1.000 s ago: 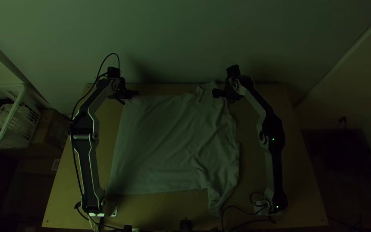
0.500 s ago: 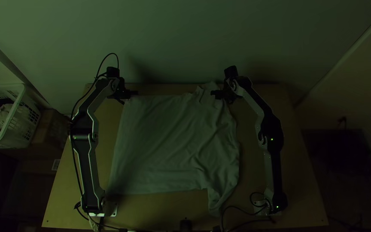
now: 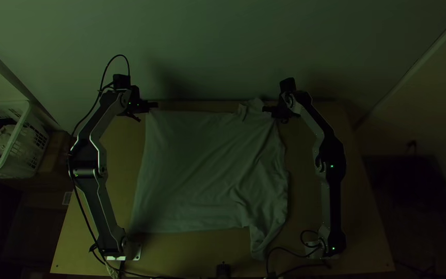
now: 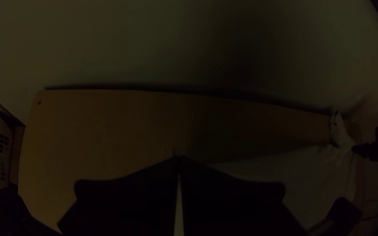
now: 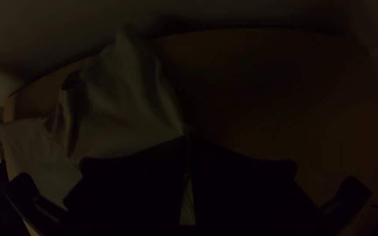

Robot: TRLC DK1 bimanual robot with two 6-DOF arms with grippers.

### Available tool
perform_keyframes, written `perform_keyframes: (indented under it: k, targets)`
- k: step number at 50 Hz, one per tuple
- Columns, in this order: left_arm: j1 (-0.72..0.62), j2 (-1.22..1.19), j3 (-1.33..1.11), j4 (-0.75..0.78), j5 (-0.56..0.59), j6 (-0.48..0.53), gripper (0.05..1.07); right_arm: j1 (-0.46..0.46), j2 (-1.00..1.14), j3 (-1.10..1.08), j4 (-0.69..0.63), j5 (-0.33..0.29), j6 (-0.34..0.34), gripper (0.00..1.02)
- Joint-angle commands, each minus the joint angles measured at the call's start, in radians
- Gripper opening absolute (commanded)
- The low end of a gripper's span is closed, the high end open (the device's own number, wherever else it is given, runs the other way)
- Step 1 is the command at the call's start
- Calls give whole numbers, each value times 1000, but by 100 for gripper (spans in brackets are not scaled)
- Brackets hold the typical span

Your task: Fold the t-shirt

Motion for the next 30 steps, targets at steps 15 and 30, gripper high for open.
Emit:
perform_keyframes:
  k: [15, 30]
  targets:
    - [42, -84, -186, 50, 11, -11, 8, -8, -81, -66, 2, 30, -4, 3]
    - [33, -202, -330, 90, 52, -32, 8, 17, -182, -164, 2, 30, -12, 3]
